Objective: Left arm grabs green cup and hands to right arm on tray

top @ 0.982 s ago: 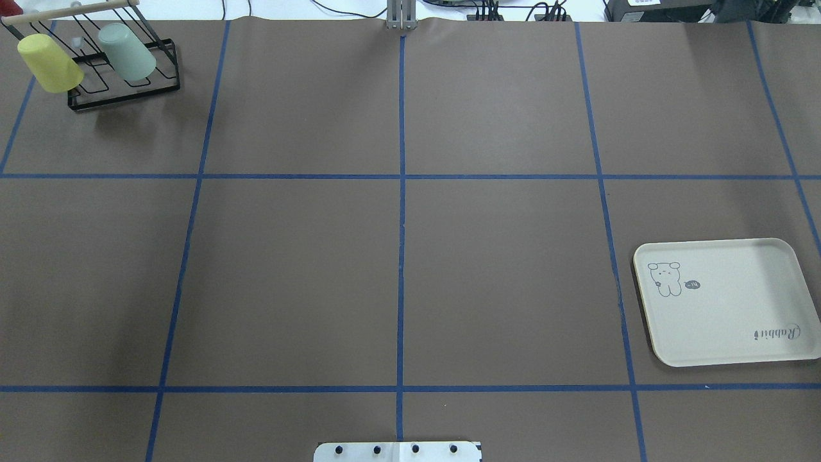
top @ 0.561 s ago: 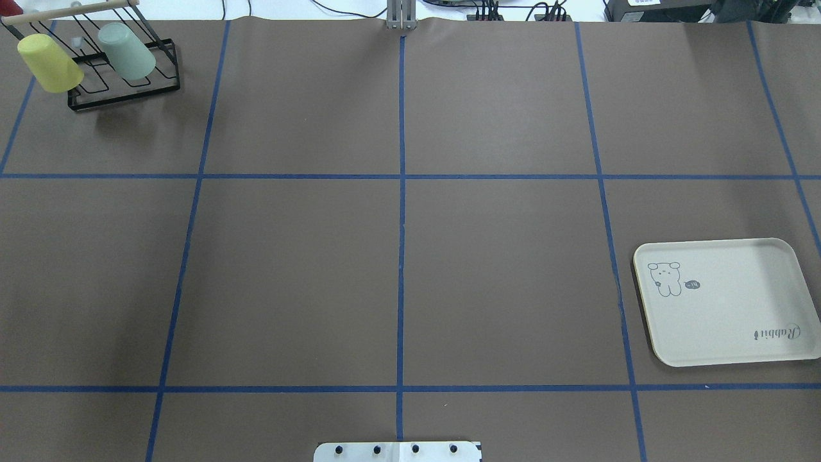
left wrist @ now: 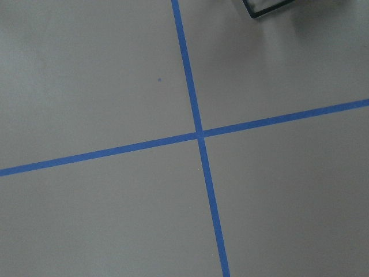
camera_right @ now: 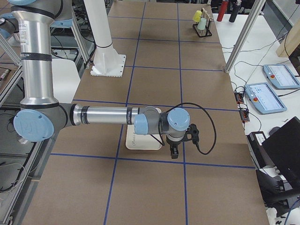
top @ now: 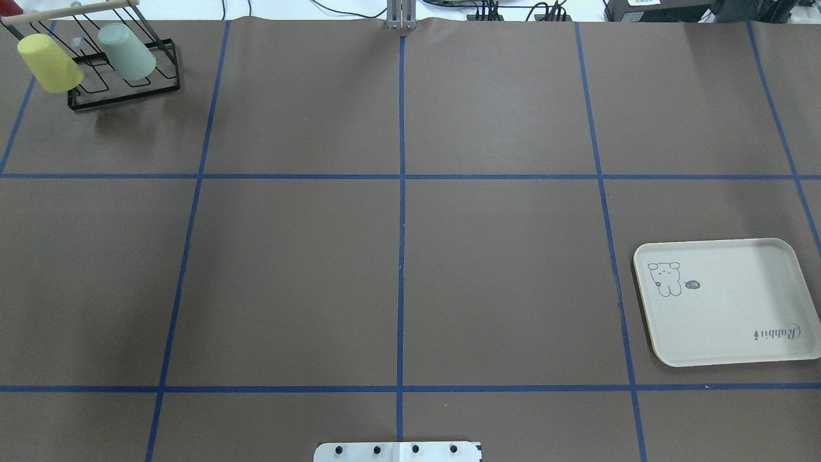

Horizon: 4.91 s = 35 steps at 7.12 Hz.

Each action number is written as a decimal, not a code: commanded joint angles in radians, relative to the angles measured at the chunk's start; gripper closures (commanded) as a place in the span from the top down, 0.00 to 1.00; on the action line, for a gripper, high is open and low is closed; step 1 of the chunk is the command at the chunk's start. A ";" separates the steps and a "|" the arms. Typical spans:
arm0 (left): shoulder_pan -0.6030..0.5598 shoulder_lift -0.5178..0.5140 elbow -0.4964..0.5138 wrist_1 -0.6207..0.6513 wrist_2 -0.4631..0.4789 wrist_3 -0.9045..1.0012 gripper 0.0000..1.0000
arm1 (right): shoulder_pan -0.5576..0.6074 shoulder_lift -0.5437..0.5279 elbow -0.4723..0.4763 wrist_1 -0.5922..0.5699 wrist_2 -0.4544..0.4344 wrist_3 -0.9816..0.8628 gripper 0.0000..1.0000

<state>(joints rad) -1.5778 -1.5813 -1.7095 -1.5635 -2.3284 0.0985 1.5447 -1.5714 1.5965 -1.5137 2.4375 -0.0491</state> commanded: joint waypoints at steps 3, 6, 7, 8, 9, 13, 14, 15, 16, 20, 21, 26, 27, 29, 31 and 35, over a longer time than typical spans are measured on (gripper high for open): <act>0.071 -0.137 -0.129 0.166 0.015 -0.022 1.00 | 0.000 0.004 0.002 0.000 0.002 0.000 0.99; 0.209 -0.236 -0.141 0.072 0.018 -0.448 1.00 | 0.000 0.004 0.000 0.000 0.000 0.000 0.99; 0.225 -0.238 -0.122 -0.002 0.020 -0.545 1.00 | 0.000 0.004 0.000 0.000 0.000 0.000 0.99; 0.226 -0.236 -0.089 -0.065 0.023 -0.607 1.00 | 0.000 0.004 -0.001 0.000 0.000 0.000 0.99; 0.242 -0.233 -0.079 -0.143 0.074 -0.713 1.00 | 0.000 0.004 -0.001 0.000 -0.002 0.000 0.99; 0.487 -0.239 -0.052 -0.360 0.562 -1.159 1.00 | -0.003 0.004 -0.001 -0.002 -0.002 0.000 0.99; 0.525 -0.253 -0.027 -0.400 0.658 -1.201 1.00 | -0.005 0.002 -0.004 -0.002 -0.003 0.000 0.99; 0.557 -0.293 0.026 -0.439 0.752 -1.264 1.00 | -0.006 0.002 -0.007 -0.002 -0.003 0.000 0.99; 0.597 -0.348 0.092 -0.454 0.843 -1.299 1.00 | -0.006 0.002 -0.007 -0.002 0.000 0.000 0.99; 0.637 -0.379 0.269 -0.581 0.998 -1.295 1.00 | -0.009 0.004 -0.007 -0.005 -0.002 0.002 0.99; 0.637 -0.402 0.304 -0.581 1.012 -1.293 1.00 | -0.009 0.002 -0.007 -0.005 -0.003 0.000 0.99; 0.641 -0.477 0.436 -0.602 1.057 -1.298 1.00 | -0.014 0.004 -0.007 -0.003 -0.005 0.002 0.99; 0.641 -0.488 0.448 -0.604 1.057 -1.298 1.00 | -0.014 0.004 -0.007 -0.002 -0.005 0.002 0.99; 0.641 -0.490 0.455 -0.604 1.058 -1.300 1.00 | -0.014 0.004 -0.009 -0.002 -0.006 0.000 0.99; 0.641 -0.503 0.470 -0.604 1.060 -1.300 1.00 | -0.014 0.002 -0.009 -0.002 -0.006 0.000 0.99; 0.641 -0.532 0.521 -0.604 1.092 -1.300 1.00 | -0.014 0.002 -0.018 -0.002 -0.005 0.002 0.99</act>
<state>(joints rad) -0.9373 -2.1118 -1.1944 -2.1675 -1.2385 -1.2011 1.5309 -1.5702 1.5797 -1.5157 2.4327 -0.0481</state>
